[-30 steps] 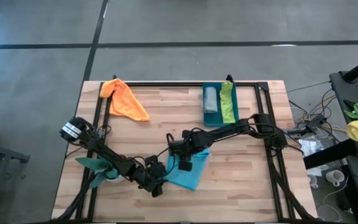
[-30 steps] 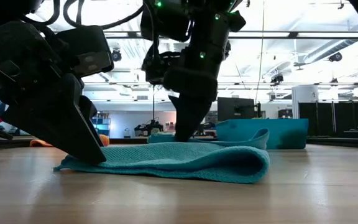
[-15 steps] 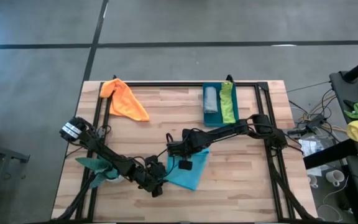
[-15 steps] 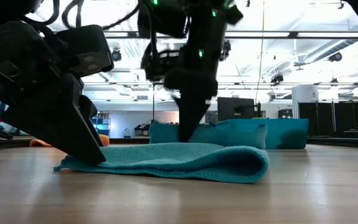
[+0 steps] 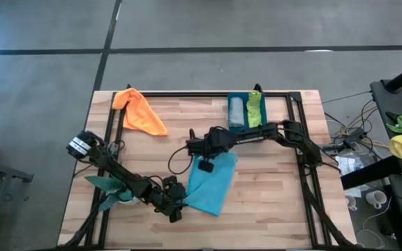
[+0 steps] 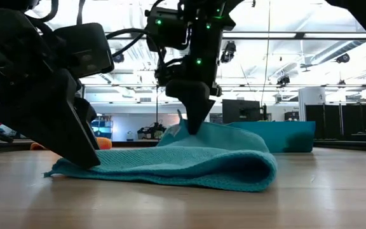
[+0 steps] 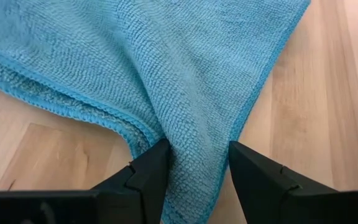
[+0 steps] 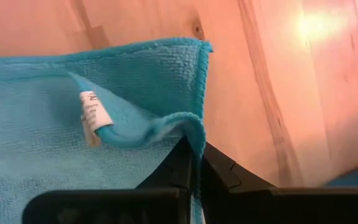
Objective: Roll microfiber towels into tight, uniform cylinder then place into a basket
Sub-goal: Roll the blue towel
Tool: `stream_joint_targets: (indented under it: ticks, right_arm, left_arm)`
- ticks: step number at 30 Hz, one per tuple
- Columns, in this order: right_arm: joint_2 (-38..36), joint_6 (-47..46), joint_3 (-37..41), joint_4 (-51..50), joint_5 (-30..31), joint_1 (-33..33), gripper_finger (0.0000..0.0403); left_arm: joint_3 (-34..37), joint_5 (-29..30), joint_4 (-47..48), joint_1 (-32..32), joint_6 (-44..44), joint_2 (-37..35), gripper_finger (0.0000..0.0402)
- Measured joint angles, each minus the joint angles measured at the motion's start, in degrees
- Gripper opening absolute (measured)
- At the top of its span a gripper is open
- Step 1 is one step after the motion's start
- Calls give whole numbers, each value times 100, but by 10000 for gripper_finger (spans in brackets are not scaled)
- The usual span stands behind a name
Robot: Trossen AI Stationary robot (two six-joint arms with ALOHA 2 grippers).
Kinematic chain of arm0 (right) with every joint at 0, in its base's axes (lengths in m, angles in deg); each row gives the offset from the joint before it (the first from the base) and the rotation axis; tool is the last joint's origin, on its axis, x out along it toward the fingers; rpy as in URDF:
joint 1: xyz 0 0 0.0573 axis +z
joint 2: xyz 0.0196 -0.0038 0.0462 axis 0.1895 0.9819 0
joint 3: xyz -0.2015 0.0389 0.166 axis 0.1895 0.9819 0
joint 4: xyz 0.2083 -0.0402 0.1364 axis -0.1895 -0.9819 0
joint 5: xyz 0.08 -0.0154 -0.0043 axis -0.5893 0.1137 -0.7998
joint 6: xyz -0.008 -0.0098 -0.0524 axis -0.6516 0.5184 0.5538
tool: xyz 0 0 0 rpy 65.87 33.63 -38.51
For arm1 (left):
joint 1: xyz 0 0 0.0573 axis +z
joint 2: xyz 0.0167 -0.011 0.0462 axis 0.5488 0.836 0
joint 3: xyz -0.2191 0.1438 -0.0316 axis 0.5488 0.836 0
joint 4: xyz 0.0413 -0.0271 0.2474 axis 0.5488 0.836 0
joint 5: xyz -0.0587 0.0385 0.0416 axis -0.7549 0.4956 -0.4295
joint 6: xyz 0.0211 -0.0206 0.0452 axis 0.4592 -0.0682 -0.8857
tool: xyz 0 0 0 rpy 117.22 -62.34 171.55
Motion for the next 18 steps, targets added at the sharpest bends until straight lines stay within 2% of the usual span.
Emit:
stream_joint_targets:
  ticks: [5, 18]
  right_arm:
    - [109, -68, 39, 264, -302, 15, 9]
    - [315, -1121, -3, 505, -1113, 274, 11]
  left_arm:
    - [2, 9, -2, 0, 4, 0, 153]
    - [-31, 27, 10, 0, 9, 2, 153]
